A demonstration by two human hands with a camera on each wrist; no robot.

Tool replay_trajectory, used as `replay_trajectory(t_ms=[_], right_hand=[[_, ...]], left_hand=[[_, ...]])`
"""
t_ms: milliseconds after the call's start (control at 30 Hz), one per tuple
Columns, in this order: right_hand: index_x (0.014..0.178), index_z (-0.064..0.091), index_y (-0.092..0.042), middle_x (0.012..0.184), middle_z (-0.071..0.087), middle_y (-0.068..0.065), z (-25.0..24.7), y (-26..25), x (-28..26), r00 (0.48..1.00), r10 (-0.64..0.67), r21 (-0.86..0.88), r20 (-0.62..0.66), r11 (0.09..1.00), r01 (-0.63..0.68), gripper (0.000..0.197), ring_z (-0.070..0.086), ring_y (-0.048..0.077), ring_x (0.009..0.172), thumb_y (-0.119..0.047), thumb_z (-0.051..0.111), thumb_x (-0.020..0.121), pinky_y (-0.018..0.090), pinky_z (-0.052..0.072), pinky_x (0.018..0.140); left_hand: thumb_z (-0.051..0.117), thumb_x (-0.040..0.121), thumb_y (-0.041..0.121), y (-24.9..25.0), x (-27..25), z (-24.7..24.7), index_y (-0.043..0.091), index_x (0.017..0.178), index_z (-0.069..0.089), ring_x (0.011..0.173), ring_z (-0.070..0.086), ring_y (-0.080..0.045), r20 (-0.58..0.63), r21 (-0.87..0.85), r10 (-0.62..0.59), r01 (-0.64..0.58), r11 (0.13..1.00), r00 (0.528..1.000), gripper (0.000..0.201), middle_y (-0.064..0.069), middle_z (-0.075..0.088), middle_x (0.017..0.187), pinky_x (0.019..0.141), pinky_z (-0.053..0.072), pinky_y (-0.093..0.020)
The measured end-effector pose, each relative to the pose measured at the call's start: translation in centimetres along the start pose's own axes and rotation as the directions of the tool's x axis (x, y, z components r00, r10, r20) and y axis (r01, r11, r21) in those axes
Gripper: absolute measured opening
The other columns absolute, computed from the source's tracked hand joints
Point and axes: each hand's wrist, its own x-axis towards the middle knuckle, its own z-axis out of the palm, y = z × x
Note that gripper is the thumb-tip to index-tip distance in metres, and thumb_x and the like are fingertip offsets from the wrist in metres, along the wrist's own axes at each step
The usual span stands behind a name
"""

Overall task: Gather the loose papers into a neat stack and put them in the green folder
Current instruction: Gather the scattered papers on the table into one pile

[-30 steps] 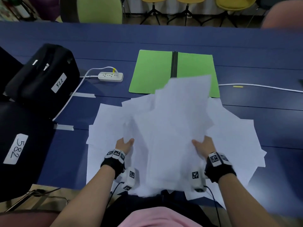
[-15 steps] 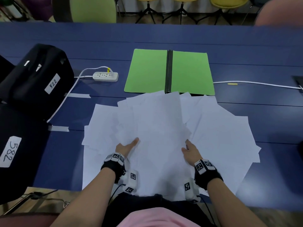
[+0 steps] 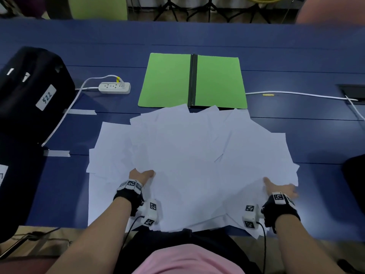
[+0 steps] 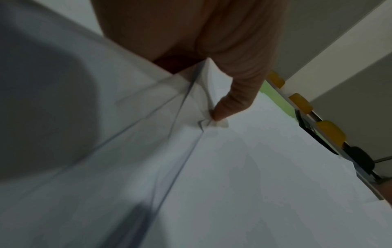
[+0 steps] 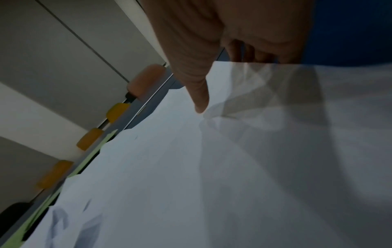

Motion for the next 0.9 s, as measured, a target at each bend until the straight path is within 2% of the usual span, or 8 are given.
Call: replay_trajectory(t_ms=[133,167,267,333,433,600,700,900], right_hand=[[0.145,0.031,-0.005,0.147,0.041,0.017,1.2,-0.5,-0.1,0.977,-0.108,0.216,0.181,0.974,0.067,0.083,0.046,0.036,0.13,-0.025,0.076,0.077,0.044,0.038,0.105],[0.142,0.037,-0.006,0.143,0.047,0.016,1.3,-0.6,-0.5,0.963,-0.117,0.264,0.243,0.963,0.05,0.084,0.051,0.036,0.125,-0.028,0.079,0.073,0.045,0.042,0.103],[0.144,0.034,-0.007,0.134,0.053,0.007,1.5,-0.1,-0.1,0.918,-0.134,0.333,0.373,0.943,0.002,0.089,0.057,0.033,0.115,-0.03,0.08,0.071,0.054,0.046,0.097],[0.133,0.043,0.0,0.119,0.053,0.004,0.9,-0.1,0.1,0.931,-0.172,0.346,0.323,0.937,0.053,0.073,0.053,0.026,0.109,-0.028,0.077,0.075,0.045,0.046,0.095],[0.069,0.038,-0.007,0.076,0.034,0.003,-0.3,-0.5,0.3,0.952,-0.236,0.319,0.196,0.933,0.165,0.038,0.033,0.023,0.081,-0.027,0.07,0.079,0.031,0.032,0.065],[0.108,0.051,0.011,0.11,0.051,0.026,-1.2,-2.3,-0.9,0.932,-0.292,0.078,0.215,0.956,0.282,0.031,0.052,0.041,0.112,-0.014,0.057,0.091,0.042,0.041,0.092],[0.063,0.04,-0.002,0.081,0.049,0.02,-2.3,-4.3,-1.9,0.915,-0.401,-0.021,0.057,0.915,0.402,0.028,0.056,0.043,0.09,-0.009,0.051,0.088,0.04,0.041,0.075],[0.053,0.027,-0.012,0.076,0.045,0.02,-5.3,-7.1,-2.5,0.869,-0.436,0.017,-0.233,0.892,0.452,0.035,0.042,0.034,0.075,-0.009,0.047,0.083,0.045,0.043,0.076]], left_hand=[[0.066,0.082,0.003,-0.4,0.4,0.2,0.015,0.064,0.048,0.076,0.052,-0.027,0.0,-0.105,-0.032,0.032,0.994,0.999,0.028,0.002,0.056,0.042,0.055,0.037,-0.024],[0.071,0.08,0.011,-0.3,0.2,0.2,0.006,0.078,0.058,0.09,0.056,-0.029,0.007,-0.115,-0.024,0.025,0.993,1.0,0.014,-0.002,0.065,0.063,0.064,0.043,-0.026],[0.081,0.071,0.03,-0.3,0.0,0.2,-0.005,0.129,0.046,0.12,0.053,-0.033,0.011,0.001,-0.034,0.034,0.999,0.999,0.076,-0.018,0.058,0.123,0.087,0.043,-0.033],[0.083,0.069,0.029,-0.2,-0.1,0.0,-0.004,0.132,0.043,0.122,0.052,-0.034,0.003,0.064,-0.009,0.009,0.998,1.0,0.082,-0.018,0.054,0.132,0.094,0.044,-0.036],[0.081,0.071,0.028,0.1,-0.5,0.0,-0.005,0.134,0.039,0.122,0.051,-0.035,-0.002,0.083,-0.021,0.021,0.996,1.0,0.082,-0.02,0.052,0.134,0.097,0.044,-0.039],[0.075,0.079,0.022,0.3,-0.4,0.2,-0.007,0.134,0.037,0.126,0.048,-0.034,-0.012,0.115,-0.021,0.022,0.993,1.0,0.072,-0.02,0.049,0.137,0.103,0.04,-0.038],[0.072,0.081,0.021,0.3,0.0,0.4,-0.01,0.136,0.032,0.126,0.047,-0.034,-0.028,0.134,-0.048,0.051,0.99,0.998,0.074,-0.021,0.046,0.137,0.102,0.038,-0.037],[0.072,0.081,0.019,-0.1,0.6,0.5,-0.01,0.136,0.031,0.12,0.048,-0.034,-0.035,0.105,-0.05,0.054,0.993,0.998,0.074,-0.021,0.047,0.132,0.095,0.04,-0.036]])
